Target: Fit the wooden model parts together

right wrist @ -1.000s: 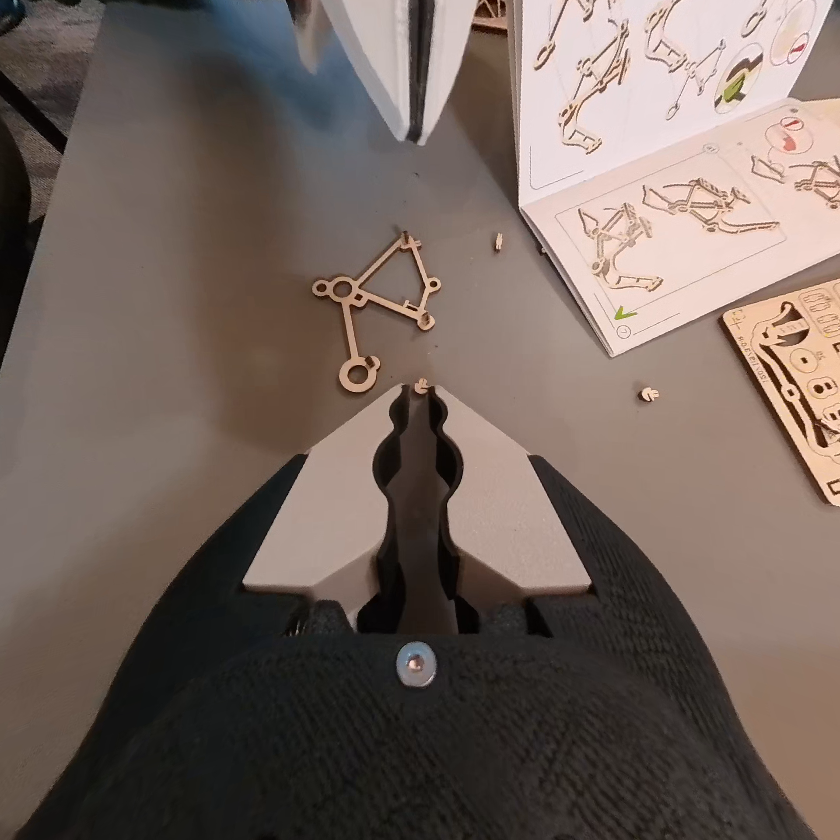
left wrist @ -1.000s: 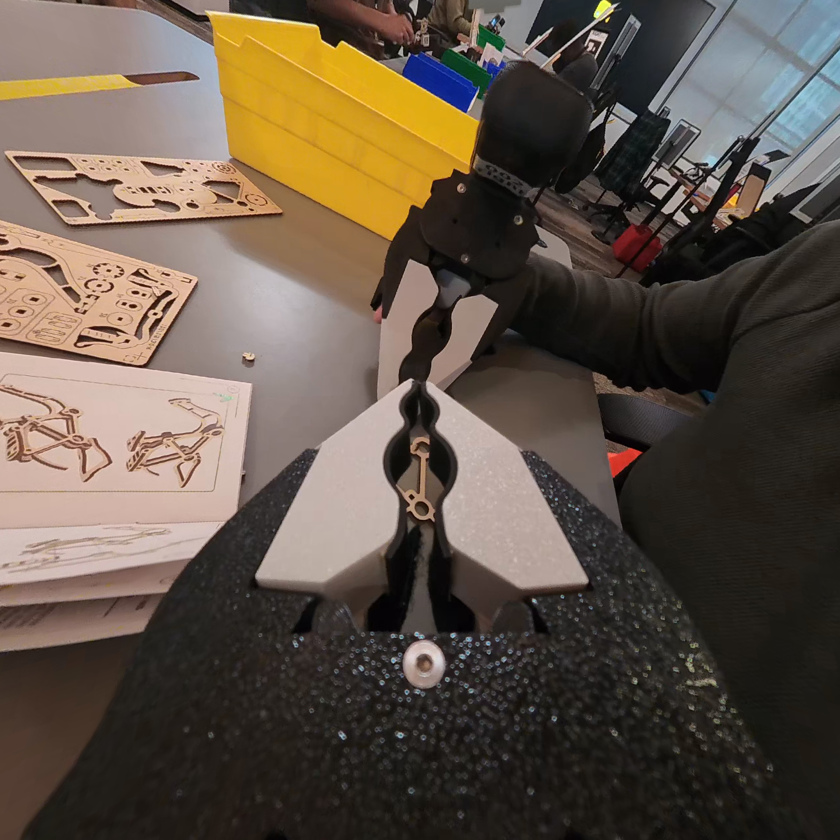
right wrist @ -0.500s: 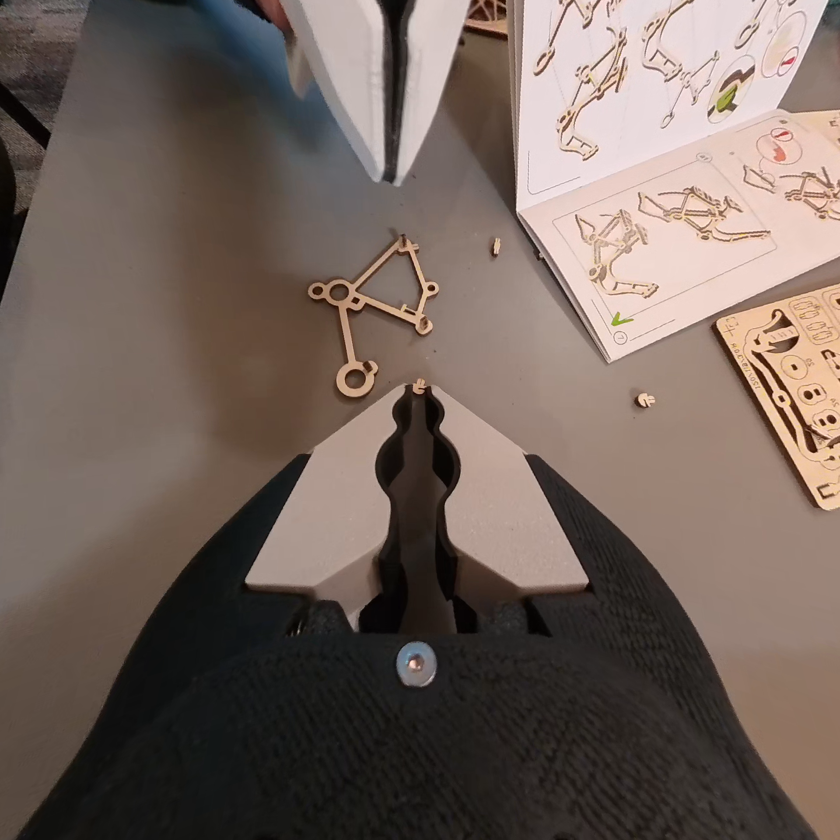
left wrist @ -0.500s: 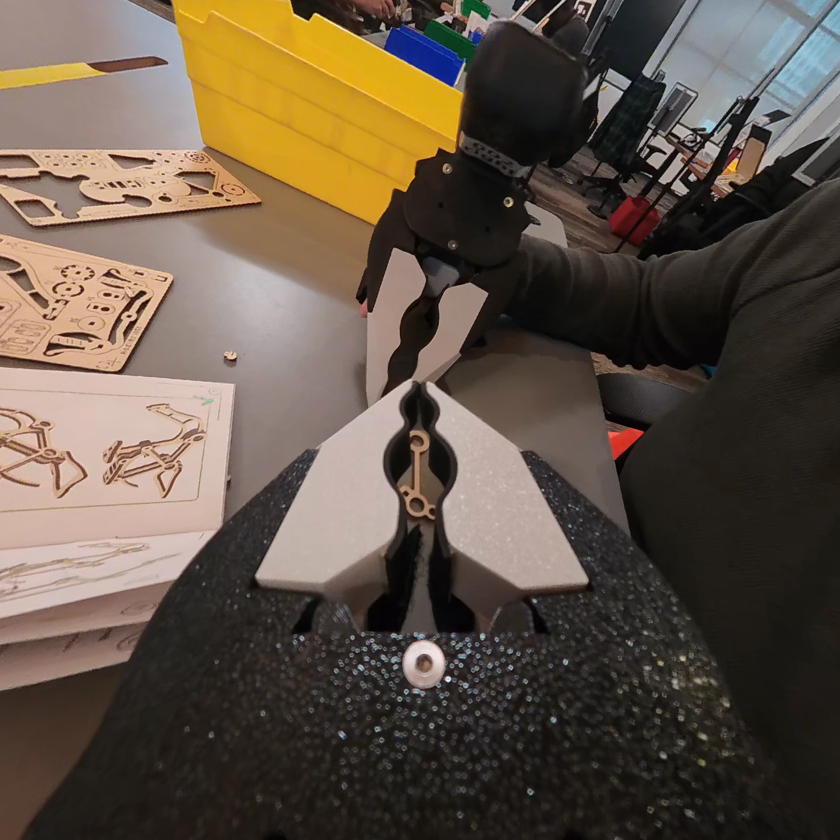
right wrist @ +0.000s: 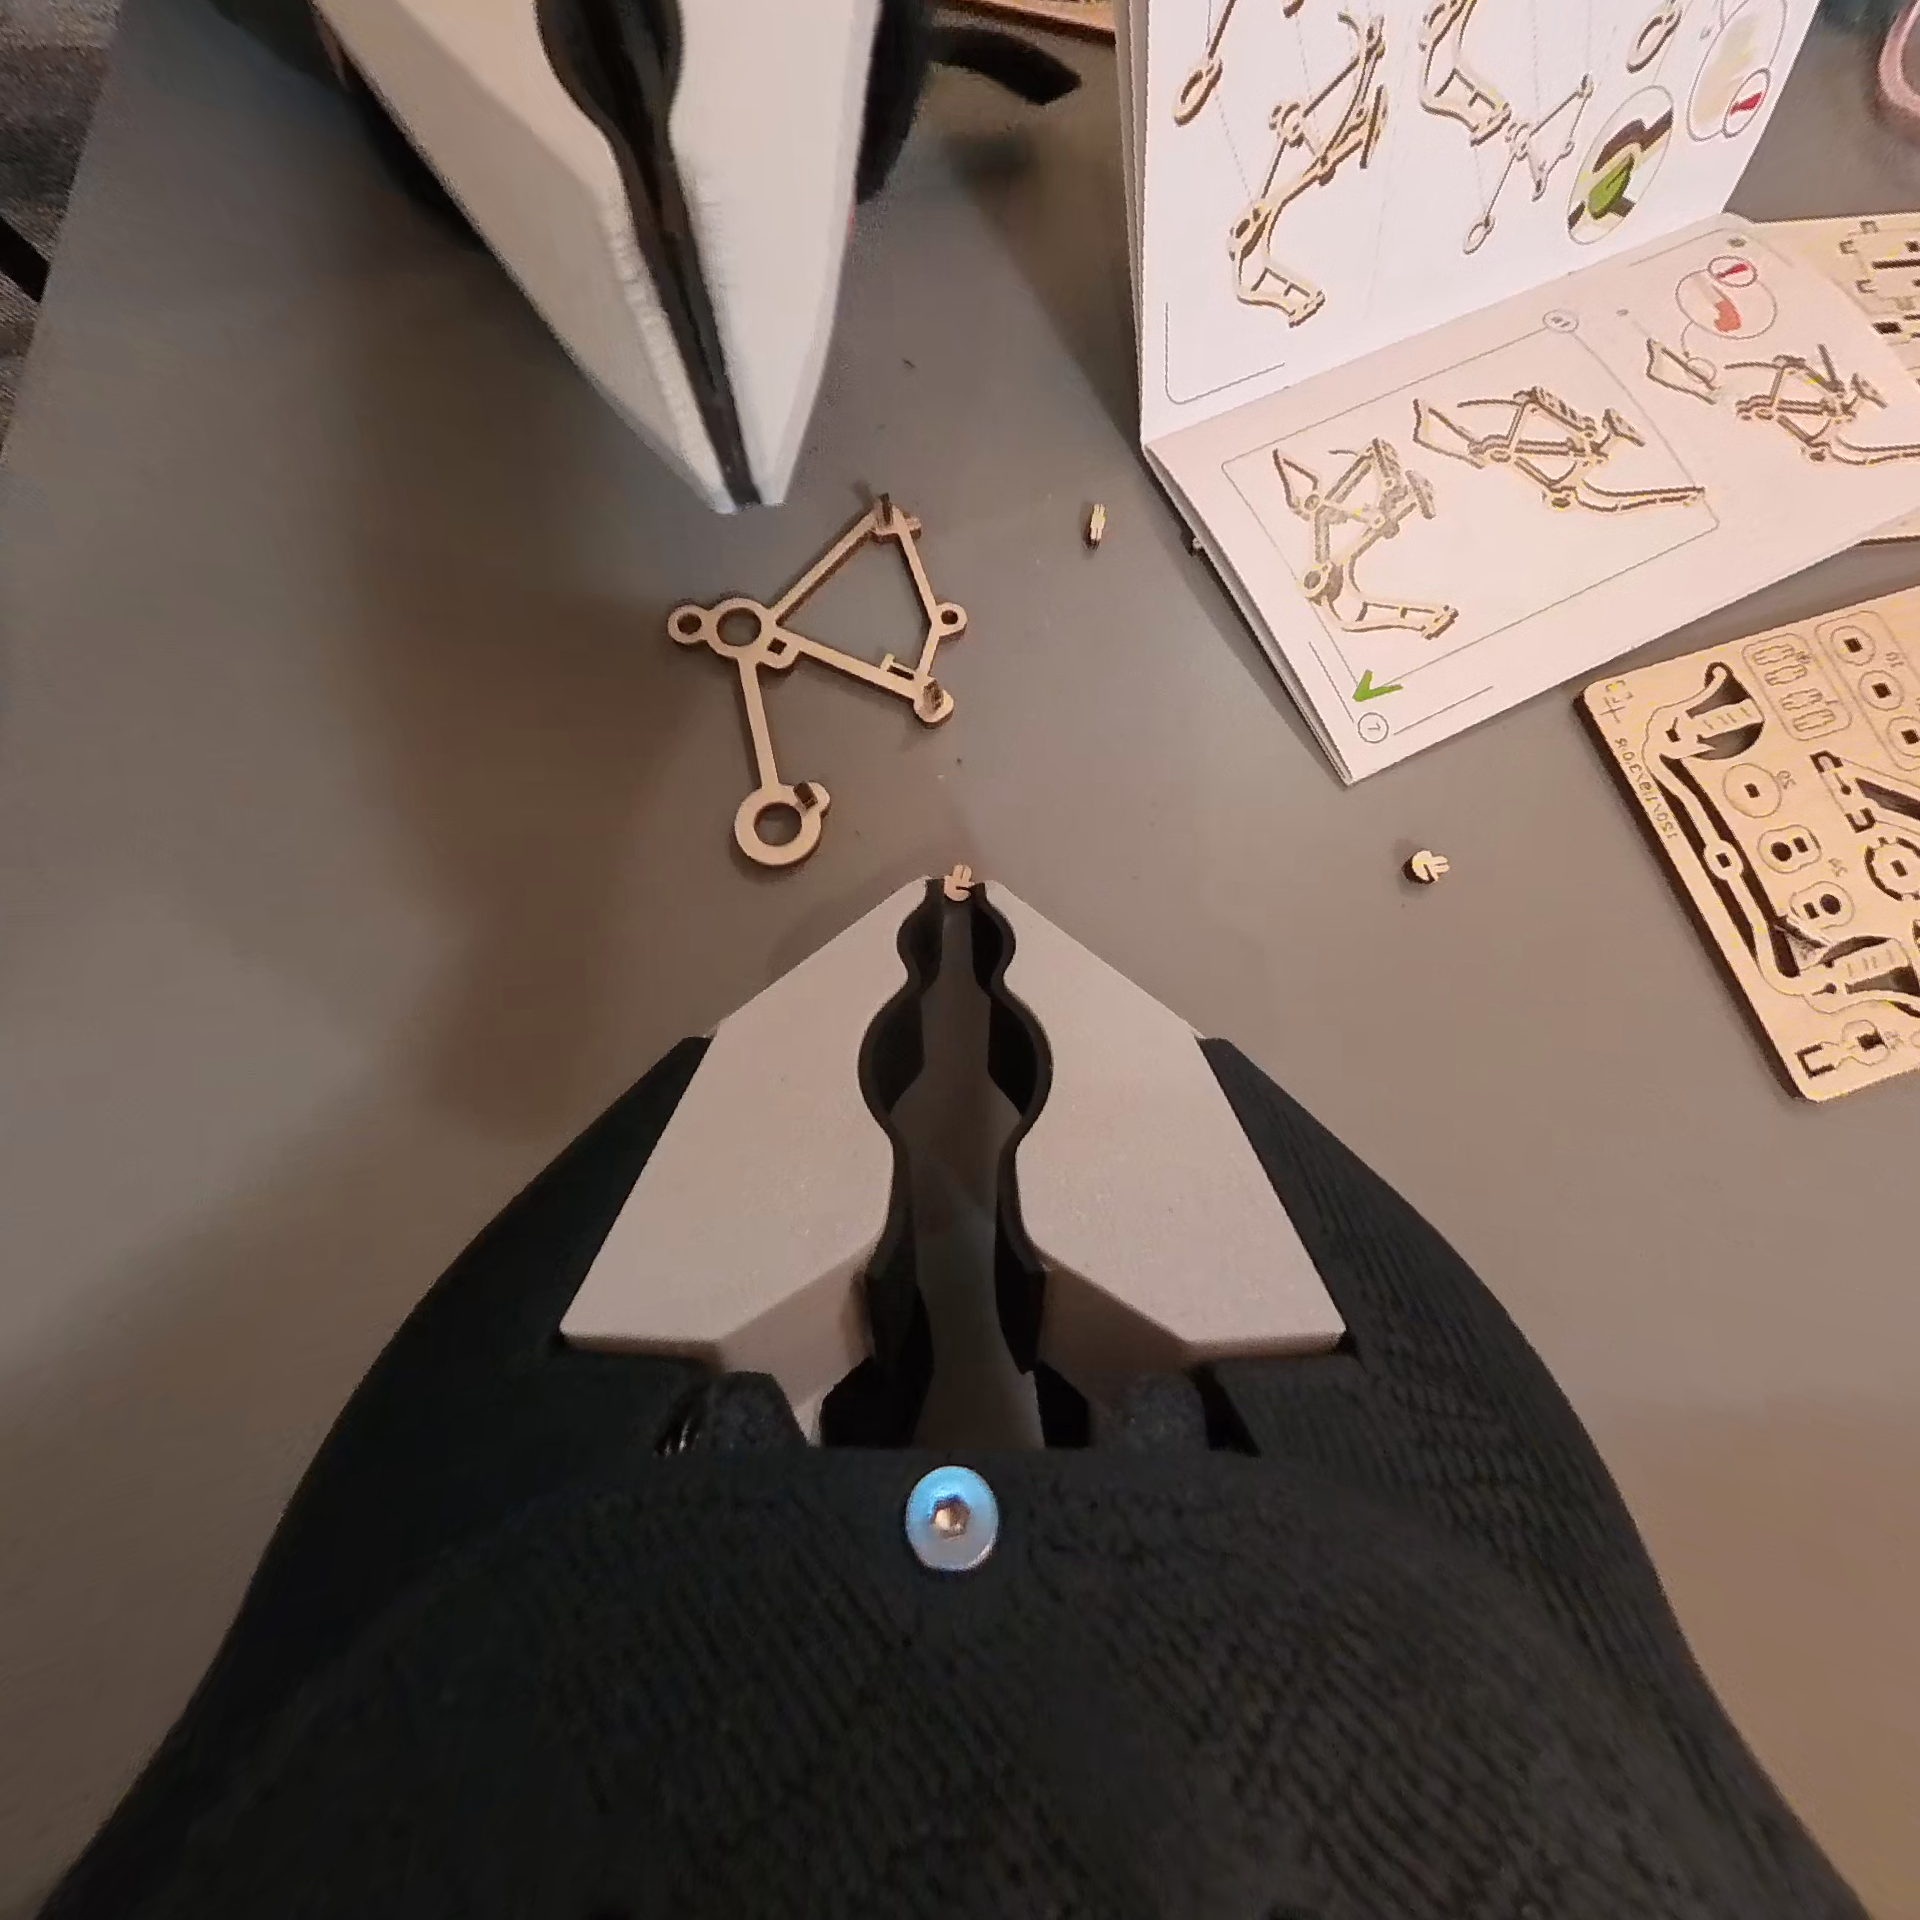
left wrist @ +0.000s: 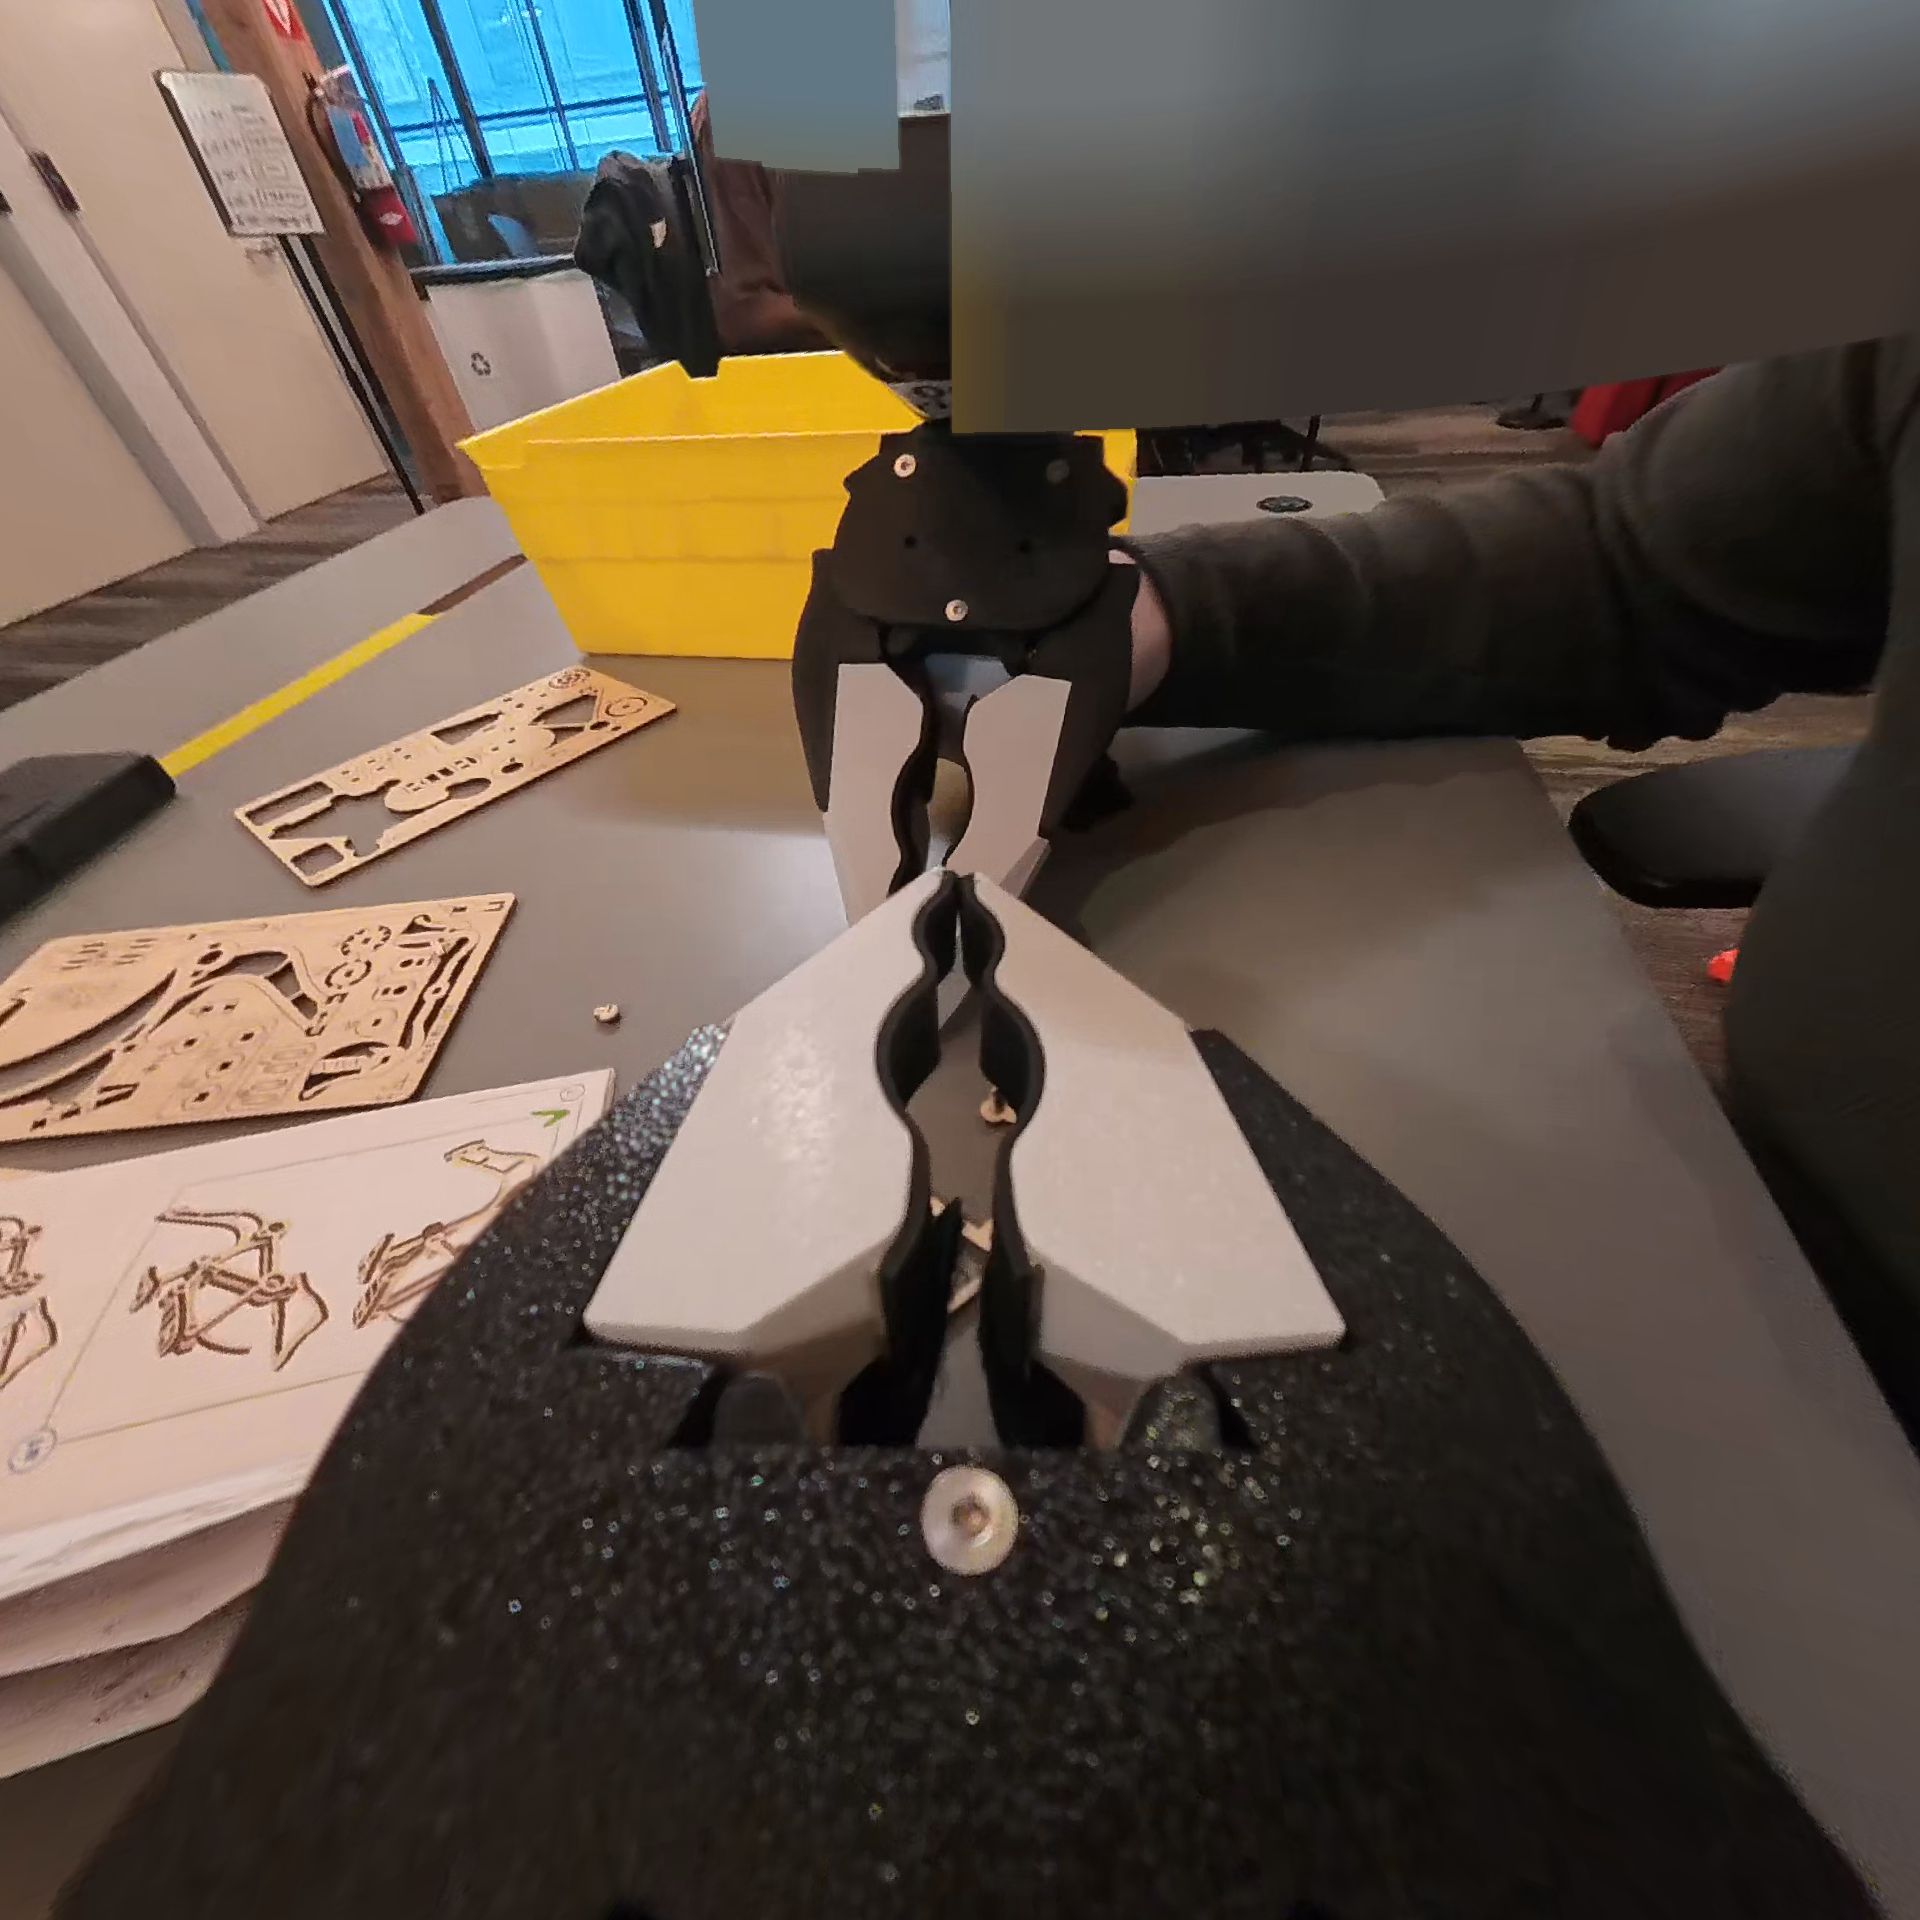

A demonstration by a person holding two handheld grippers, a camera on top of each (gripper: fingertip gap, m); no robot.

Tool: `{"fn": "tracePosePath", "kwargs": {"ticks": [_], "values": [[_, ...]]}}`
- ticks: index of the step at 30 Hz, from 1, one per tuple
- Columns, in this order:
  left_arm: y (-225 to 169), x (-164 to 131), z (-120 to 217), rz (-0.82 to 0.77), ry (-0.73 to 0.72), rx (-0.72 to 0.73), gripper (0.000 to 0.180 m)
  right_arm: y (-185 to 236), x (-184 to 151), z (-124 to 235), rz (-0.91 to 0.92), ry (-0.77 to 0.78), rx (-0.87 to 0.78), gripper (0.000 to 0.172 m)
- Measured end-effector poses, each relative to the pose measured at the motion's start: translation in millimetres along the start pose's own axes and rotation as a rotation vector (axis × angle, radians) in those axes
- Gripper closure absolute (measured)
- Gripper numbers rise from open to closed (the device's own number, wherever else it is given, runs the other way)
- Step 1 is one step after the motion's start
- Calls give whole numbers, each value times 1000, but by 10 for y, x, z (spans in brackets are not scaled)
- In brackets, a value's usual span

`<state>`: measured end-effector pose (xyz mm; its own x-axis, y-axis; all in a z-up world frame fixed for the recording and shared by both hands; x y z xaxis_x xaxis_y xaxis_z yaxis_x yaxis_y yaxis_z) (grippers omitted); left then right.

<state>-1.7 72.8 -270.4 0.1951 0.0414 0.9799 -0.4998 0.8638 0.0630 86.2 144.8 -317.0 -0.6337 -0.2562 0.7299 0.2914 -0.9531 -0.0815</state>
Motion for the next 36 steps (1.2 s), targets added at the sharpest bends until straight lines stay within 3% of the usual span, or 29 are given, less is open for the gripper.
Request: {"fn": "tracePosePath", "kwargs": {"ticks": [19, 36], "values": [[130, -47, 66, 75, -19, 36, 180, 43, -14, 11, -37, -24, 94, 164], [121, -66, 53, 93, -5, 25, 180, 3, -16, 25, -30, -8, 43, 167]]}}
Point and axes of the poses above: each gripper's, where its closed fingertips meet, z back along the fingers, x out of its top, y = z × x across the jaws, the point moved 6 cm from there along z, back along the fingers, and after that the axes turned 4 degrees about -x, right-handed, at the moved point
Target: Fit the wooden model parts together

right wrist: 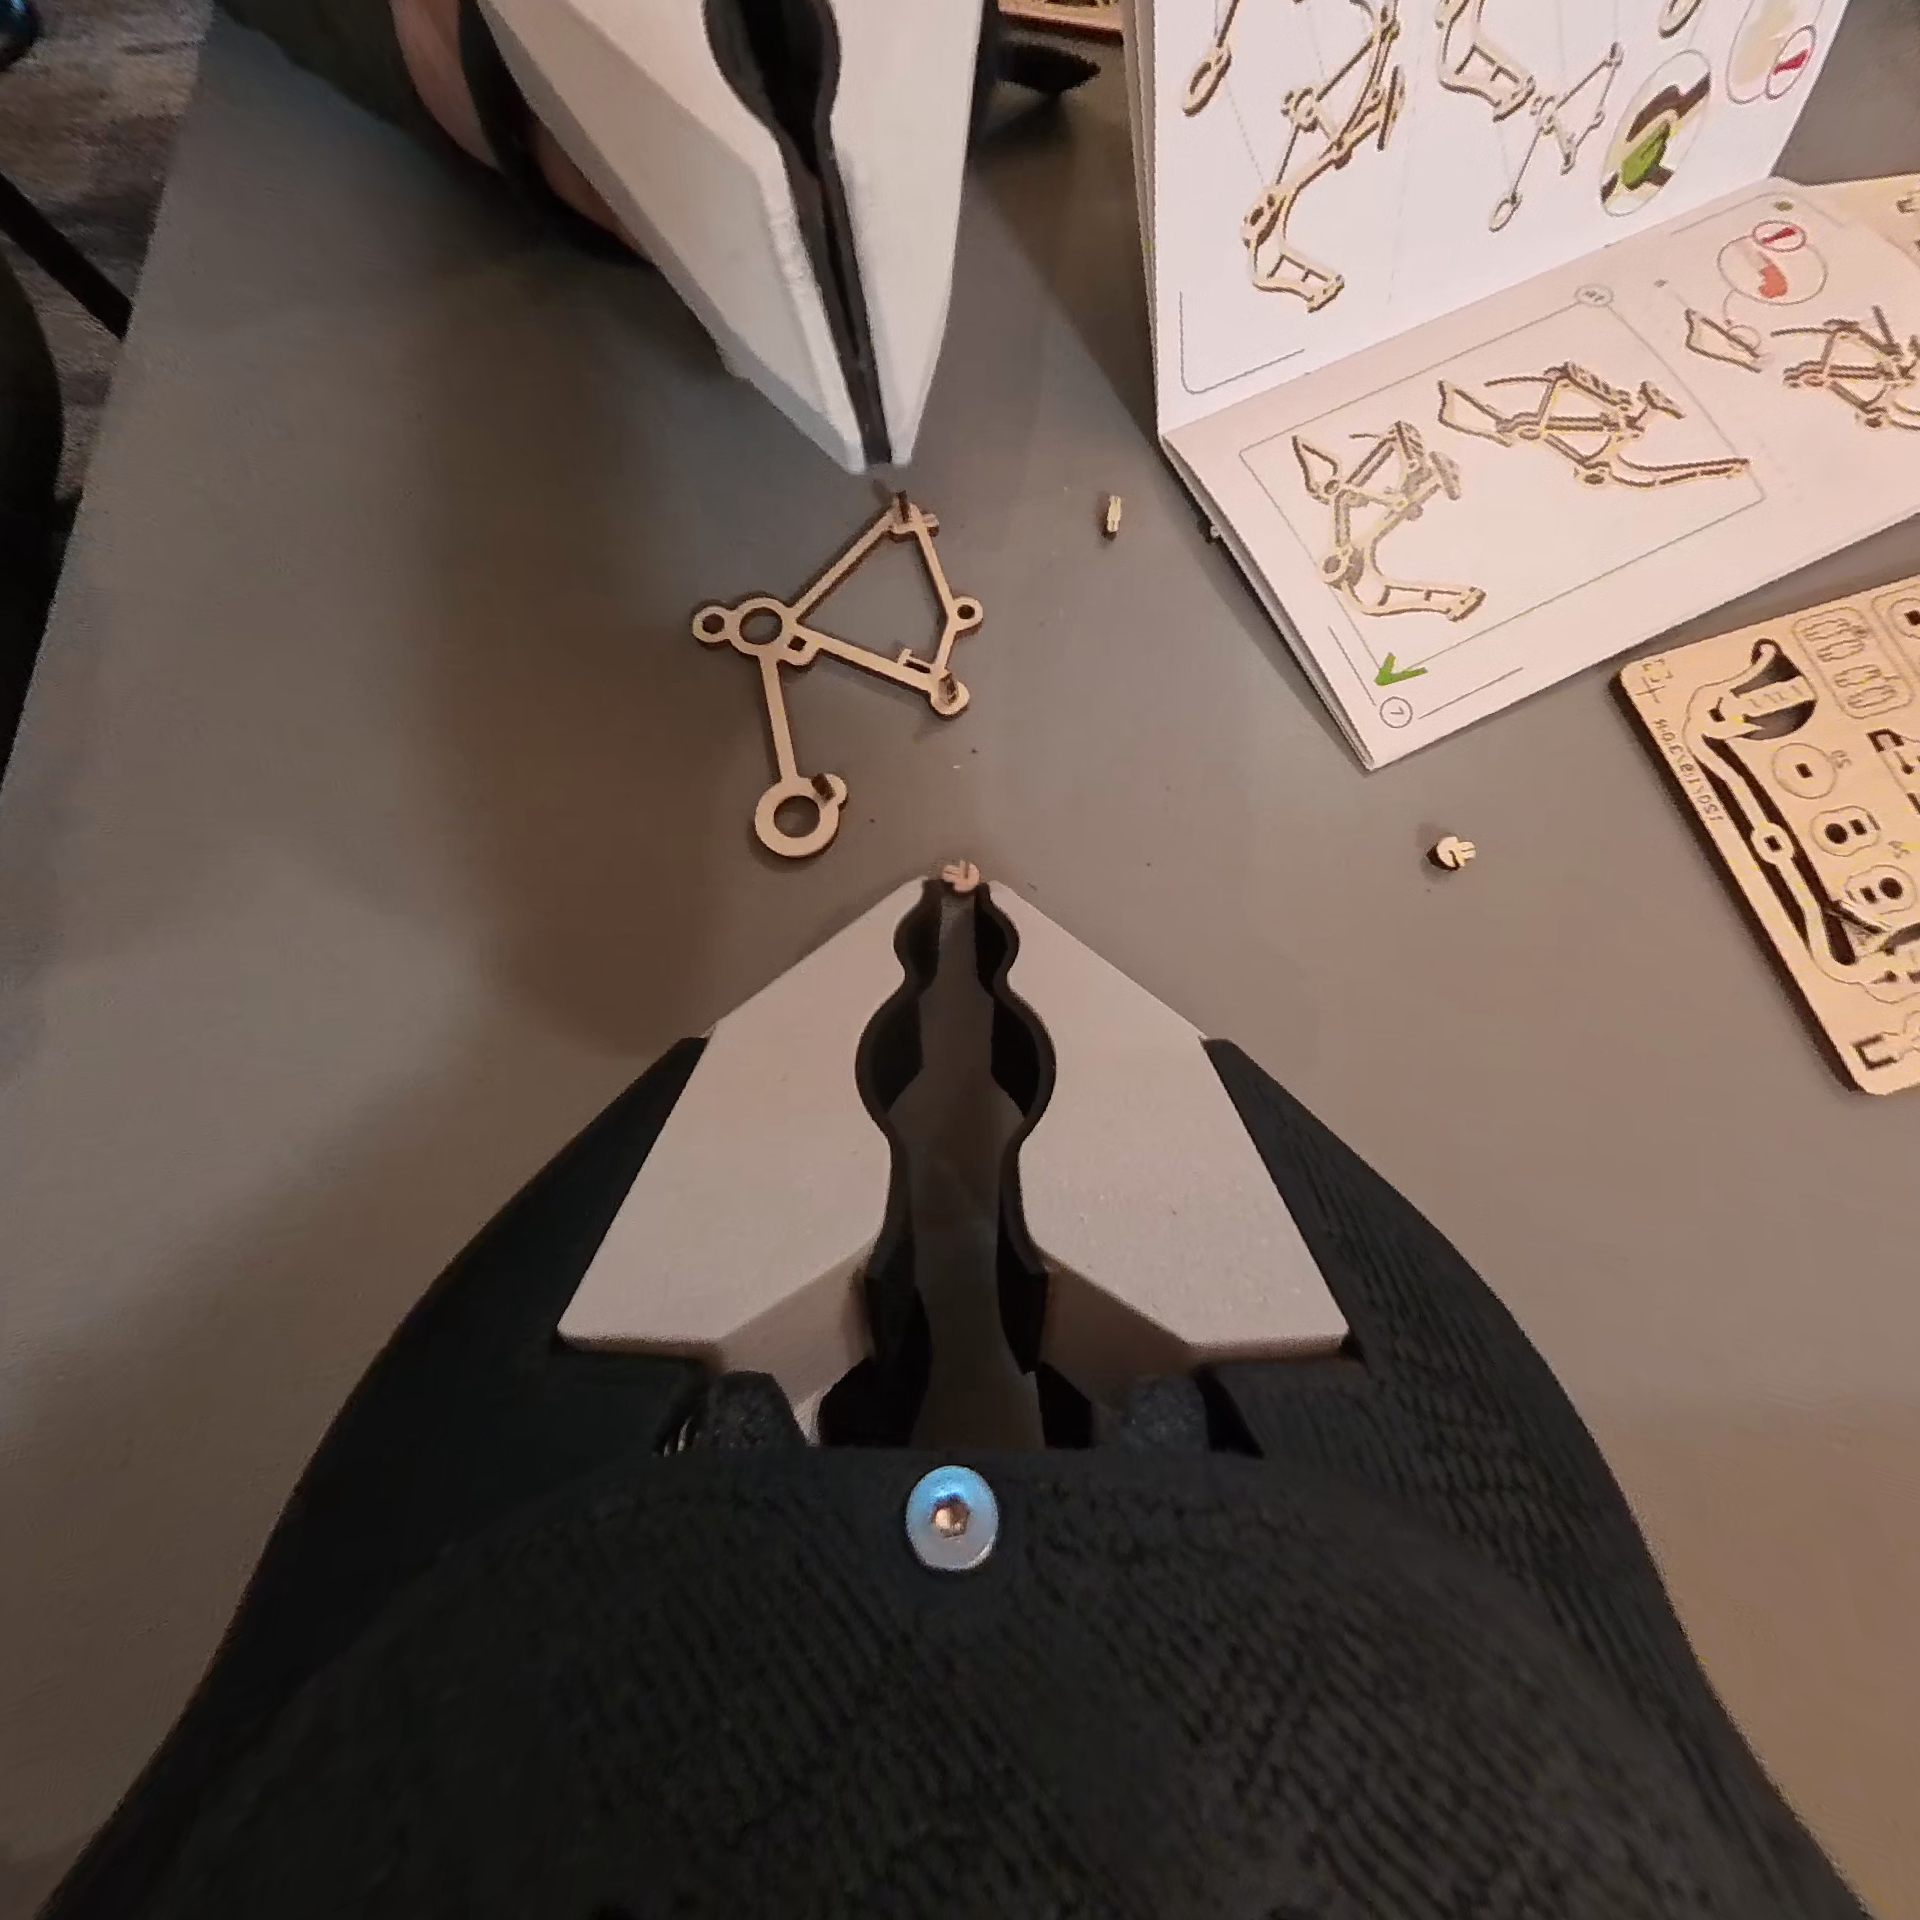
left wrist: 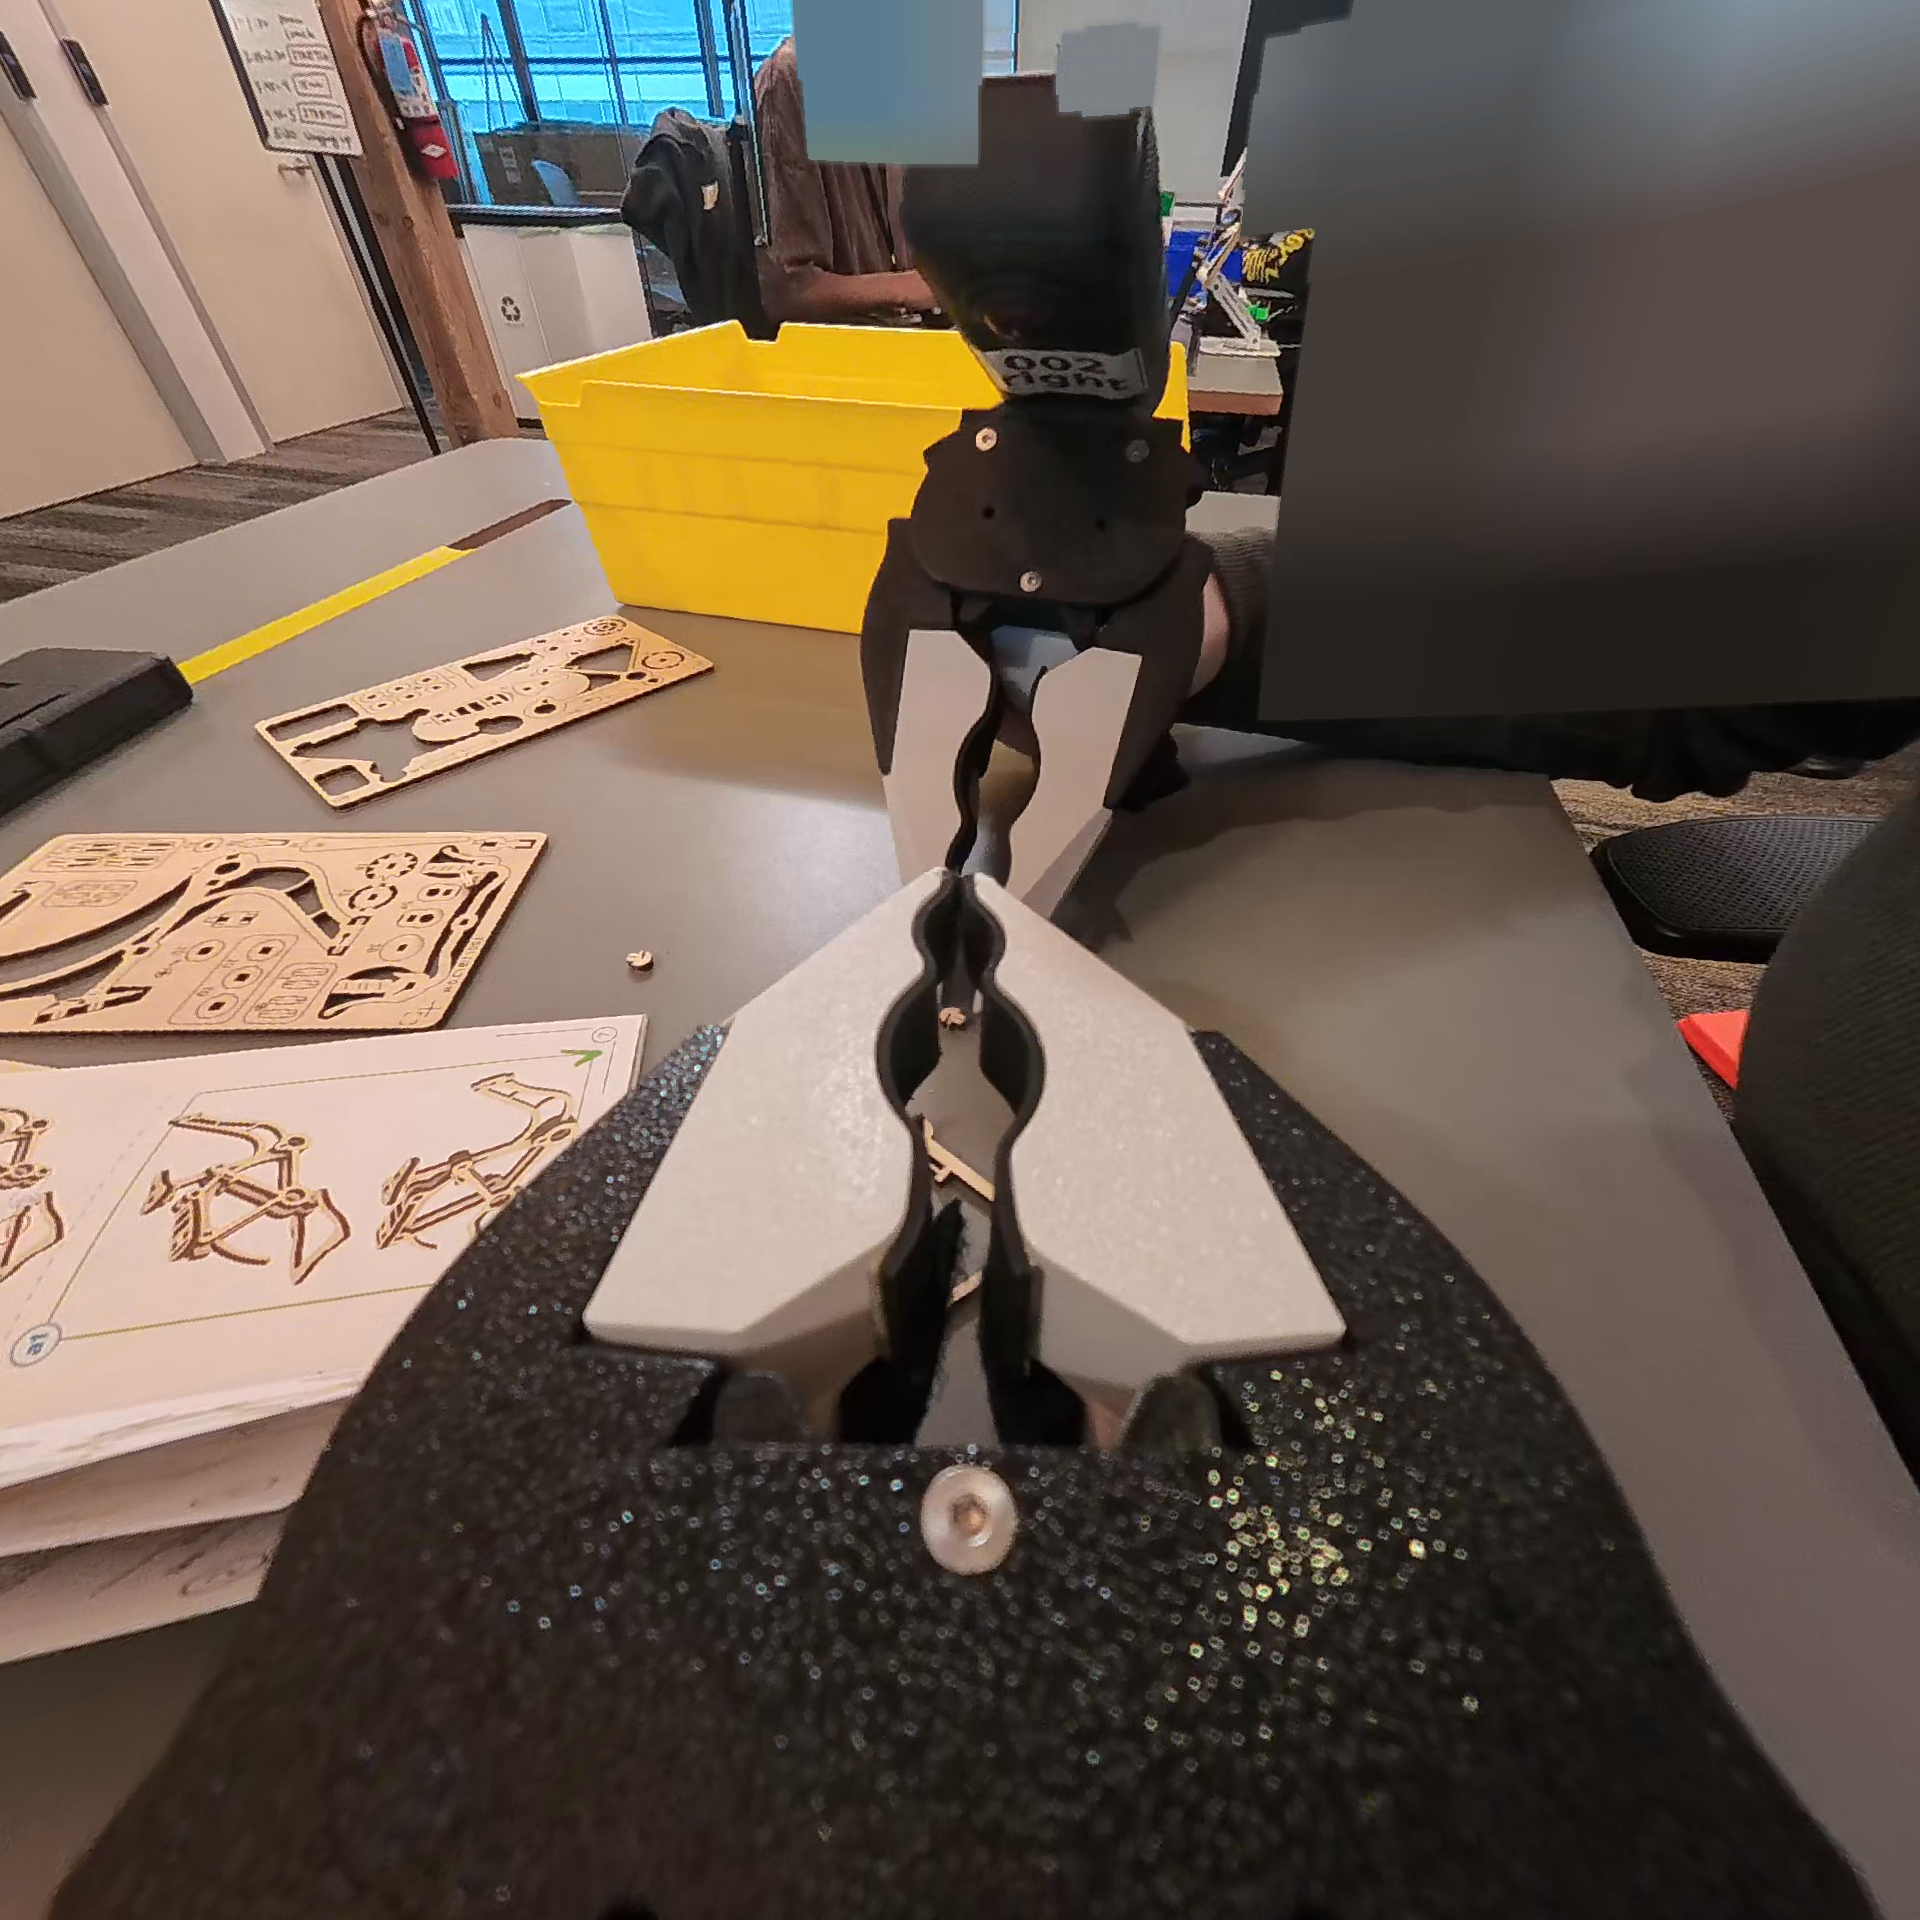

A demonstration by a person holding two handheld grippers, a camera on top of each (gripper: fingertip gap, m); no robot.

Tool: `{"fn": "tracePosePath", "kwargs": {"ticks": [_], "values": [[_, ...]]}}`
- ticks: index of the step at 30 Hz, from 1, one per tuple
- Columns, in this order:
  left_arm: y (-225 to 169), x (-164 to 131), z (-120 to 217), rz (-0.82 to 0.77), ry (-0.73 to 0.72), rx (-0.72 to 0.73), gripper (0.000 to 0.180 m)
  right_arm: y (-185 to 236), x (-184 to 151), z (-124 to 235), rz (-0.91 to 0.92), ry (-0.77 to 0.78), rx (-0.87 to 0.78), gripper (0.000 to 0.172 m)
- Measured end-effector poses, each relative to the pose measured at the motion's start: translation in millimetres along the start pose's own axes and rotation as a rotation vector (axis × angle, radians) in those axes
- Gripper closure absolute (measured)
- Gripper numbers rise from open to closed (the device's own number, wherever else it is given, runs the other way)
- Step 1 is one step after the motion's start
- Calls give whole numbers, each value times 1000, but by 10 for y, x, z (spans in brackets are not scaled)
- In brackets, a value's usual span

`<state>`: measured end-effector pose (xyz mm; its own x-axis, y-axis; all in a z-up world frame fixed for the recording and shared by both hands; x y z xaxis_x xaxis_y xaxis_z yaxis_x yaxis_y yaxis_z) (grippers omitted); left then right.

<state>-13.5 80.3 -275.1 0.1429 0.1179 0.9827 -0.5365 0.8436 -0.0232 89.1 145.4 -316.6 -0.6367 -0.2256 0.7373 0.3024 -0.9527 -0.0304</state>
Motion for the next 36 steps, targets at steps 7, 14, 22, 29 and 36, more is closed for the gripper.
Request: {"fn": "tracePosePath", "kwargs": {"ticks": [7, 14, 22, 29, 36], "values": [[-11, -5, -10, -4, 9, -6, 180, -34, -2, 8, 14, 12, -49, 167], [-15, -5, -14, -6, 11, -10, 180, -2, 22, -3, 0, -5, -19, 163], [-4, -27, -23, -12, 45, -23, 180, 12, 19, -35, 6, -1, -20, 166], [-99, -88, -65, -280, 165, -92, 165, 65, 125, 23, -121, -152, 142, 167], [-260, -92, -51, -646, 201, -76, 157, 144, 267, 146, -258, -340, 383, 167]]}}
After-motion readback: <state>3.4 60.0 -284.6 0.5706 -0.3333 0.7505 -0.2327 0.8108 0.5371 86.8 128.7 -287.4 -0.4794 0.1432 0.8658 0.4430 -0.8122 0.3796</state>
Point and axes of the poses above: each gripper's, where its closed fingertips meet, z back along the fingers, x out of its top, y = z × x across the jaws, the point moved 6 cm from there along z, back along the fingers, and after that the axes turned 4 degrees about -x, right-handed, at the moved point
